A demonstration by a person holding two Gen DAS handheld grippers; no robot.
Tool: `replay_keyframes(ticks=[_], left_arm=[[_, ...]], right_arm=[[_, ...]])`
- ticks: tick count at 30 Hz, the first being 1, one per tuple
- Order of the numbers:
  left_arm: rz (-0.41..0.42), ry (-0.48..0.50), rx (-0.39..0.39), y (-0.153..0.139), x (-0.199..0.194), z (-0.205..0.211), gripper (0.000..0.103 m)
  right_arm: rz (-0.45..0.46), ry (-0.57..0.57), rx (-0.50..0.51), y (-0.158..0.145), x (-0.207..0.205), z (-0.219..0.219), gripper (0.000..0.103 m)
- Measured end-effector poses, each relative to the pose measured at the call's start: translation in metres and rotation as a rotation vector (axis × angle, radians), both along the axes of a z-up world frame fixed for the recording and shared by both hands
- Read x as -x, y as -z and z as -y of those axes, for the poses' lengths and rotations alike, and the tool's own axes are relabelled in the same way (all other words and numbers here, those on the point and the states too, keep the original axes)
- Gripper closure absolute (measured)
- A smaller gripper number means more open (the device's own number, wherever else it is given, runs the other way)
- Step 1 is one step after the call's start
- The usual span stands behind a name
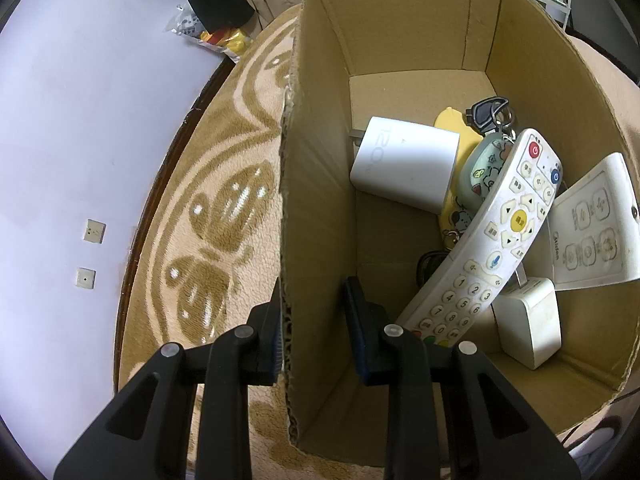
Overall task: Organize rigid objects
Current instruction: 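Grasp the pale blue cylindrical device with the right tool, then carry the pale blue device into the box with the right tool and release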
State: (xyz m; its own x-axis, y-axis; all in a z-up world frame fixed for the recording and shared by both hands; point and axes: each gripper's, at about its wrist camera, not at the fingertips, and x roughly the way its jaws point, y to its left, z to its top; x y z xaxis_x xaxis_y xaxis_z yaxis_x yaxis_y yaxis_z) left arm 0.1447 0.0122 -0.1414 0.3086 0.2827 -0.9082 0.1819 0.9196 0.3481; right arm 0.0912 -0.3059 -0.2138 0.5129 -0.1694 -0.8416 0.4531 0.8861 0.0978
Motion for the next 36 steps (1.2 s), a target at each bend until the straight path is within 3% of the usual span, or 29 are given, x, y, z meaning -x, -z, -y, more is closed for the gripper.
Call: replay_keyframes(ticks=[1,4,9,11,14,18,24,36], left_arm=[[0.001,0.002,-0.003,0.0,0.0,0.0,0.076],[0.002,0.005,-0.008,0.001,0.001,0.002,0.076],[0.001,0.003,-0.006,0.001,0.001,0.003,0.076],[0.001,0.004,-0.007,0.0,0.001,0.003,0.076],[0.001,0.004,-0.005,0.0,0.001,0.003,0.076],[0.0,0.004,-0.002,0.0,0.001,0.003,0.076],[-0.004,0.006,-0.008,0.002,0.001,0.003,0.076],[-0.006,0.006,-0.004,0.004,0.001,0.003,0.076]], right_arm=[[-0.005,0.003,-0.003,0.002,0.0,0.002,0.002],[-0.051,0.02,-0.04,0.015,-0.002,0.009,0.03],[-0.085,0.05,-0.018,0.026,-0.001,0.01,0.047],[-0.095,0.064,-0.006,0.026,-0.001,0.011,0.064],[-0.06,0.071,-0.058,0.023,0.0,0.012,0.074],[-0.008,0.067,-0.11,0.016,-0.002,0.01,0.074],[0.042,0.033,-0.071,-0.002,-0.005,-0.005,0.074],[0.175,-0.157,-0.034,-0.052,-0.014,-0.071,0.074]])
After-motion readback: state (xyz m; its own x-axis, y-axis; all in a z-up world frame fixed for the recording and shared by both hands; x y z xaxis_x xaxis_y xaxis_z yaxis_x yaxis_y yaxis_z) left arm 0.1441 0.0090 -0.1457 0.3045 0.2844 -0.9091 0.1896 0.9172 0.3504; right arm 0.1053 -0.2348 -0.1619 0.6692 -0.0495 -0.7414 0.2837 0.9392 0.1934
